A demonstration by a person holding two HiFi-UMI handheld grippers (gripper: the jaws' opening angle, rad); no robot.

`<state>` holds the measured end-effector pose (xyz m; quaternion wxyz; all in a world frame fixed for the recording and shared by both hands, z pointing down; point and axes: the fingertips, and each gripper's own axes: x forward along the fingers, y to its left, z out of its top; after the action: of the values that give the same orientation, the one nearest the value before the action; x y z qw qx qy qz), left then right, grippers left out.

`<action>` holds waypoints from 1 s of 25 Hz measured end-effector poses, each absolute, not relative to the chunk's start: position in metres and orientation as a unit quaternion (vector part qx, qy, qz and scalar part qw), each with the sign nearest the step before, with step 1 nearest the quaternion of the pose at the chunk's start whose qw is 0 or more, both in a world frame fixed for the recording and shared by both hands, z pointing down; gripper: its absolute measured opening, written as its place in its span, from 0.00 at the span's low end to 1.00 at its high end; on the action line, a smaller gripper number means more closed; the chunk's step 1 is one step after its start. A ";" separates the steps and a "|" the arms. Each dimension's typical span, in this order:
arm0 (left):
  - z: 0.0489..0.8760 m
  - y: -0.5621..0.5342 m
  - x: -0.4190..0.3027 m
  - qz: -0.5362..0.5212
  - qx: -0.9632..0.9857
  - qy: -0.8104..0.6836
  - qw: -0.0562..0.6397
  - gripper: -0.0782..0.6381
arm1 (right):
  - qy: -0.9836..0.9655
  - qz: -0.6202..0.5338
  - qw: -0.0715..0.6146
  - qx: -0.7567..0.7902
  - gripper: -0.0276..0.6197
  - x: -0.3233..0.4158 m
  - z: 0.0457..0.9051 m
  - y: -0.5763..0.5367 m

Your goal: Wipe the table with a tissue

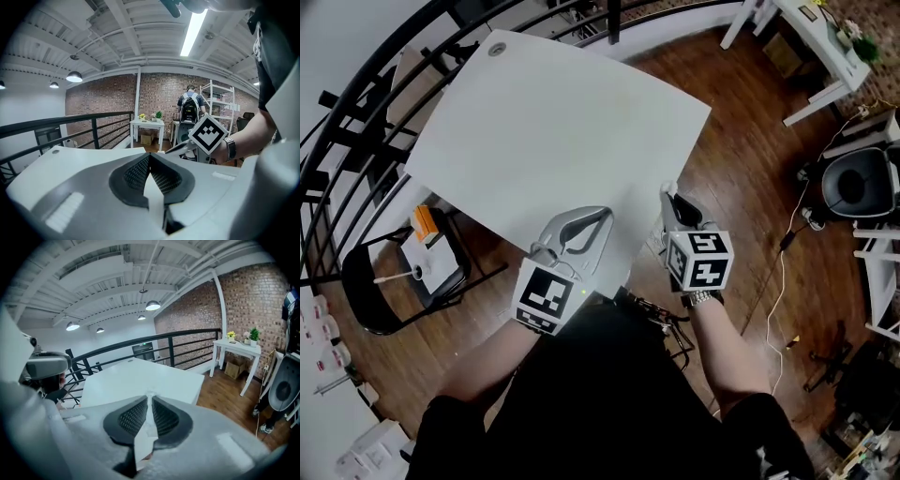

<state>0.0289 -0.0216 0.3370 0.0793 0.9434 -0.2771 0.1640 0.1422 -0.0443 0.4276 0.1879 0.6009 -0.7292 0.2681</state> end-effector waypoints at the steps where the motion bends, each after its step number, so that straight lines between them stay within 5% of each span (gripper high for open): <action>1: 0.334 -0.019 0.026 0.161 0.945 -0.275 0.076 0.13 | -0.731 0.264 0.184 0.602 0.07 0.137 0.421 -0.039; 25: 0.288 0.036 -0.029 0.116 0.970 -0.210 0.028 0.13 | -0.743 0.175 0.119 0.635 0.07 0.033 0.322 0.064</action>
<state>-0.0287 0.0365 0.2885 0.0276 0.9704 -0.2100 0.1164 0.0332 0.0636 0.3222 0.1193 0.6355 -0.7426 0.1747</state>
